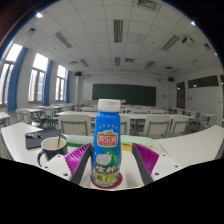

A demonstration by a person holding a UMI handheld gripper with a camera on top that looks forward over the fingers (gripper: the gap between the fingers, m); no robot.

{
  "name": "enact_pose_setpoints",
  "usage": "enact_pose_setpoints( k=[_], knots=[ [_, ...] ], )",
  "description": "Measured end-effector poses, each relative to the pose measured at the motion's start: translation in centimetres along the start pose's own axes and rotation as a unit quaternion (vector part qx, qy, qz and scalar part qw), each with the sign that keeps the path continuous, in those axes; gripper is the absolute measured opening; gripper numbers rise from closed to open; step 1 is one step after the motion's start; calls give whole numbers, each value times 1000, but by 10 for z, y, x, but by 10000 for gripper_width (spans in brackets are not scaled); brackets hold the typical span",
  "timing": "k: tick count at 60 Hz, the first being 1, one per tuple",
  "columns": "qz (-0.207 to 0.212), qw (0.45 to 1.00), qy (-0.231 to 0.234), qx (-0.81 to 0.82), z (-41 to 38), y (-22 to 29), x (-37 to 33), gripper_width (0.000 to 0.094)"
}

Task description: Pour water

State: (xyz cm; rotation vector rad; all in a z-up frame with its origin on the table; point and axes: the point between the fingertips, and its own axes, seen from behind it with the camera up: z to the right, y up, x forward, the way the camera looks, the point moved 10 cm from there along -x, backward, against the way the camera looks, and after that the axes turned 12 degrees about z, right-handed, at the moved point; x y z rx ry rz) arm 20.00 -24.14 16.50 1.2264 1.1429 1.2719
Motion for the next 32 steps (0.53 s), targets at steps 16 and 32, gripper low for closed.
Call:
enact_pose_setpoints(
  k=[16,32],
  knots=[
    [11,999,34,-14,-5,12,-88,862],
    [-6,996,80,-48,-29,0,-126,852]
  ],
)
